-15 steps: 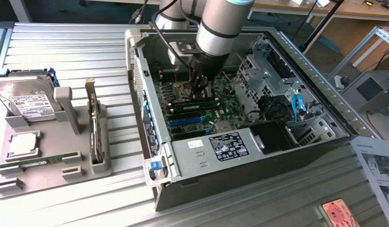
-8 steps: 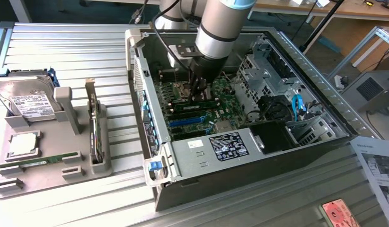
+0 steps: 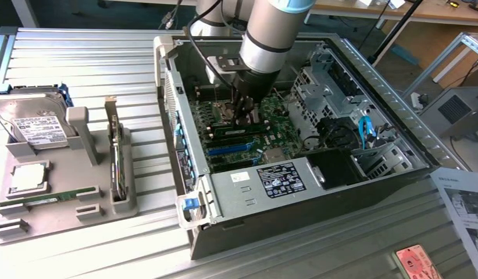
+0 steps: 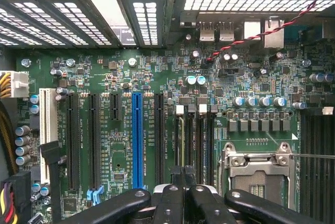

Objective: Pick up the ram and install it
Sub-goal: 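Press down the ram until it locks into place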

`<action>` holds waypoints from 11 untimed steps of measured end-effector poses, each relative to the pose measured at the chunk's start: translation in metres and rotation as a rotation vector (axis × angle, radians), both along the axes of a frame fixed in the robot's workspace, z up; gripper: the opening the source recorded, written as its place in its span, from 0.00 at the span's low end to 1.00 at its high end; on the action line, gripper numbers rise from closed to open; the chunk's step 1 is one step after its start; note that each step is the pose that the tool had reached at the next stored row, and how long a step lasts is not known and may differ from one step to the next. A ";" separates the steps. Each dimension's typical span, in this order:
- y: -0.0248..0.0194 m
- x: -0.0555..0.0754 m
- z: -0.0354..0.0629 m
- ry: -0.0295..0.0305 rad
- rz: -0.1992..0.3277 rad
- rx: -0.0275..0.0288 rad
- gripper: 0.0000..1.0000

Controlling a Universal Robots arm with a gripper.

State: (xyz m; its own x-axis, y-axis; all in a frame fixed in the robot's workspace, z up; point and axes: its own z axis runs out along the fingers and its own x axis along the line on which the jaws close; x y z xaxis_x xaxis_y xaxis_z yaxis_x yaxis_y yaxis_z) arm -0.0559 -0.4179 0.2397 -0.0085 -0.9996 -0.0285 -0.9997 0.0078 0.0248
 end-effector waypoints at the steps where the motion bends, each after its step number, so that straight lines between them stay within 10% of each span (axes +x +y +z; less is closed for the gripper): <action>1: 0.0000 0.000 -0.0004 -0.0002 0.000 0.0002 0.11; 11: 0.0000 0.000 -0.0039 0.0000 0.000 -0.0001 0.11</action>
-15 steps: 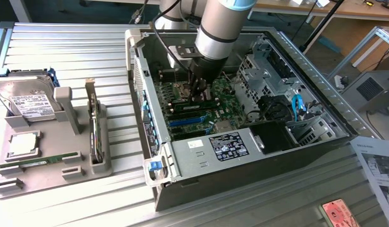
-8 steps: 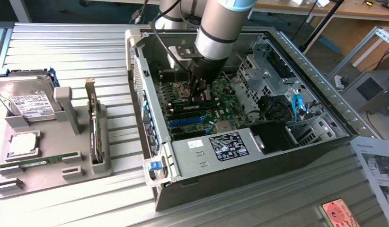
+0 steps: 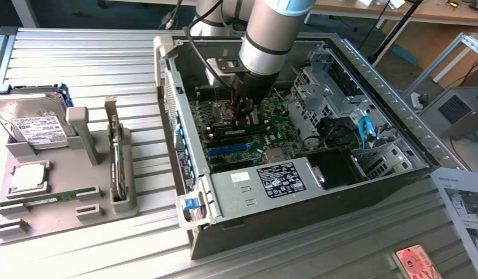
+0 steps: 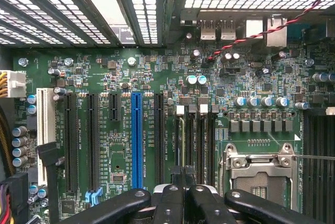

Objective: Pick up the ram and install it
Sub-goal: 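Press down the ram until it locks into place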

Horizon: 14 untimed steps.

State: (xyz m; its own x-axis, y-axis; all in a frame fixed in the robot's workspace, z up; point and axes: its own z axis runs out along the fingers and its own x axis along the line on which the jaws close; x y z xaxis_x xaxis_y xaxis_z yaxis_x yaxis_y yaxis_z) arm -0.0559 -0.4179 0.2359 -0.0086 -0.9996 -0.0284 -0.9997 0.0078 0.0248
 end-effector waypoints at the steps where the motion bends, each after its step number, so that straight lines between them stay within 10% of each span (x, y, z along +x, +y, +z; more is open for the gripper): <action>1: 0.0000 0.000 0.0000 0.0000 0.000 0.0001 0.11; 14: 0.0000 0.000 -0.0031 0.0000 0.000 0.0000 0.11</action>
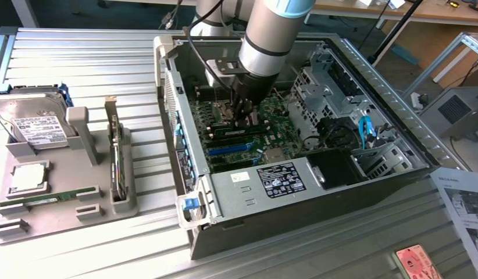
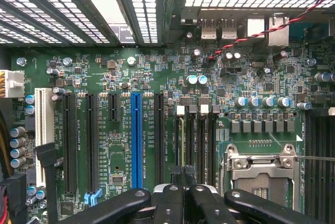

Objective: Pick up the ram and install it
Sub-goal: 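Press down the ram until it locks into place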

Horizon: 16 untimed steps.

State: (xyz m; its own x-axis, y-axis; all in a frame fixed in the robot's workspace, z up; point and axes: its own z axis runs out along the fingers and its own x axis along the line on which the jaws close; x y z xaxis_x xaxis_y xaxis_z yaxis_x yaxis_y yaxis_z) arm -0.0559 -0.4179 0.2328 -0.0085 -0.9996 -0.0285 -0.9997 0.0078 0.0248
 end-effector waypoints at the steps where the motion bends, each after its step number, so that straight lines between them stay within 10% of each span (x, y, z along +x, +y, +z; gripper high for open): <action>1: 0.0000 0.000 0.0000 0.0000 0.000 0.0000 0.11; 16: 0.0000 0.000 0.0012 -0.0001 0.000 -0.0002 0.11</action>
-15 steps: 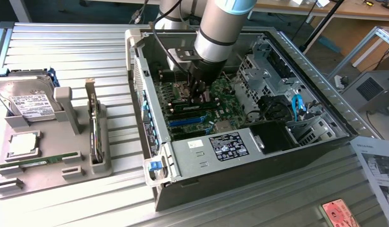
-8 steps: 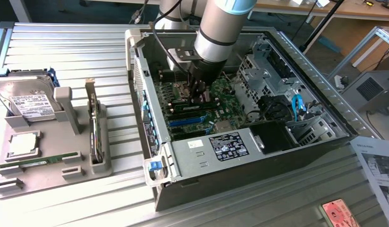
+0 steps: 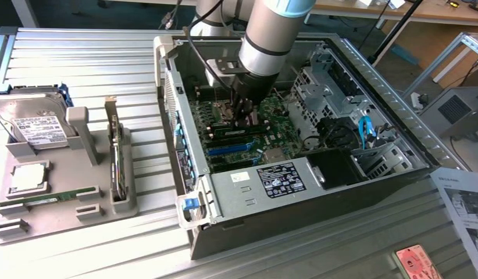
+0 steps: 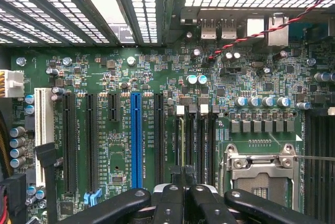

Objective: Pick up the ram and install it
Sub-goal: 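Press down the ram until it locks into place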

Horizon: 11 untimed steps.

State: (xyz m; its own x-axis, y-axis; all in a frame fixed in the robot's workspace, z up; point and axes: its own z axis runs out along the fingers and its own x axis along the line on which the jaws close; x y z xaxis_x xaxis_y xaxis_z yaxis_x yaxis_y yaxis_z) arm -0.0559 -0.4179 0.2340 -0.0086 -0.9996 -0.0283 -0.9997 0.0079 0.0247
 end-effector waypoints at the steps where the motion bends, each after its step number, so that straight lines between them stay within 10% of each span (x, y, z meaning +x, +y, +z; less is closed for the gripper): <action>1: 0.0000 0.000 0.0002 0.0000 0.000 0.0002 0.11; 11: 0.0000 0.000 0.0042 0.0001 0.000 -0.0002 0.11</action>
